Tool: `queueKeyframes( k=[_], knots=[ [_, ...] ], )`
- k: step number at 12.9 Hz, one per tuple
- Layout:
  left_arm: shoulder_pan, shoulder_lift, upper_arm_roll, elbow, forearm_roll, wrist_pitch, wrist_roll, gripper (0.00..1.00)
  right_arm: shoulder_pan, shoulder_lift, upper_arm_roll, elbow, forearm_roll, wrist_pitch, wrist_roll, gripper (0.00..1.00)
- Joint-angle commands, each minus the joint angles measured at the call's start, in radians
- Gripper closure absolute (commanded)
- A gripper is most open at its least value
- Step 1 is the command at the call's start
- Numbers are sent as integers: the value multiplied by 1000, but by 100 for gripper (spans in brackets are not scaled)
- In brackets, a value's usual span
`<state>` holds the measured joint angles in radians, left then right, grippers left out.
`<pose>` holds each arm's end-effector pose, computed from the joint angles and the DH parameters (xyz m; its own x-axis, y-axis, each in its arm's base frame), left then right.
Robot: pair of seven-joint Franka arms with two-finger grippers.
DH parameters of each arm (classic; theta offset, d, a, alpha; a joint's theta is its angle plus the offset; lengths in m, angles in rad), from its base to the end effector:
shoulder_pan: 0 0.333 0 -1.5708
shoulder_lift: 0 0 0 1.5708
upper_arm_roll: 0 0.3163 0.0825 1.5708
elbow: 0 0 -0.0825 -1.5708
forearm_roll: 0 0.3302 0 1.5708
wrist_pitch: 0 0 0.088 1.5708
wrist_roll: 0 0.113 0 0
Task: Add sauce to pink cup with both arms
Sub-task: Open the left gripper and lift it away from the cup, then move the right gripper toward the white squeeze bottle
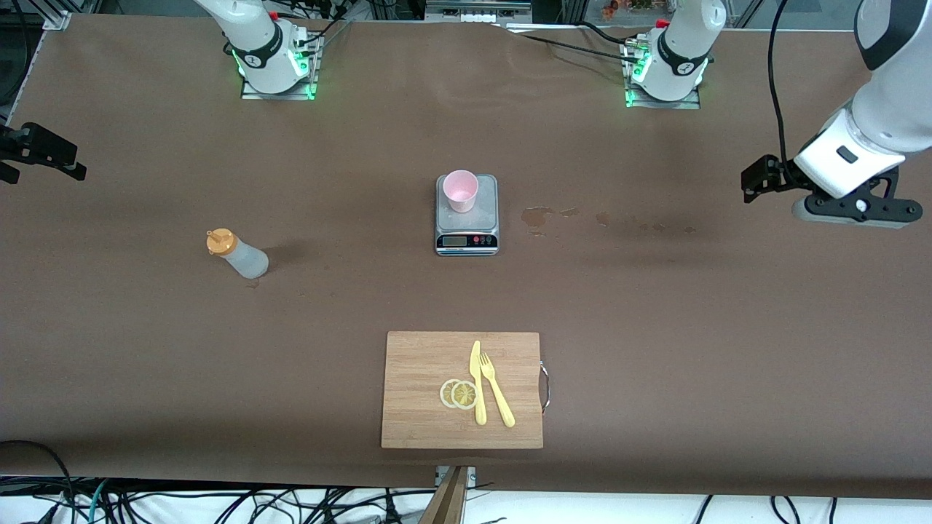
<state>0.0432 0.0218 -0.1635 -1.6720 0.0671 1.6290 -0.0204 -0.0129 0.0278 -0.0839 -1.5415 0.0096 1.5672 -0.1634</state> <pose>0.5050 -0.0529 0.5707 0.9926 -0.1036 -0.0633 -0.1077 -0.9921 -0.0643 0.5069 -0.0474 0.6167 0.9978 0.0666 -0.0008 0.0666 -0.9978 -0.0075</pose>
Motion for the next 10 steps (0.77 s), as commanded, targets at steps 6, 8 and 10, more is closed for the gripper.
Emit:
queueKeyframes(
  k=[6, 8, 10],
  knots=[
    [0, 4, 5, 14, -67, -14, 14, 0, -4, 14, -5, 18, 10, -13, -212, 0],
    [0, 6, 5, 26, -66, -20, 11, 0, -4, 14, -4, 15, 12, -13, -234, 0],
    [3, 6, 7, 41, -69, -20, 1, 0, -6, 20, -4, 14, 13, -12, -283, 0]
  ],
)
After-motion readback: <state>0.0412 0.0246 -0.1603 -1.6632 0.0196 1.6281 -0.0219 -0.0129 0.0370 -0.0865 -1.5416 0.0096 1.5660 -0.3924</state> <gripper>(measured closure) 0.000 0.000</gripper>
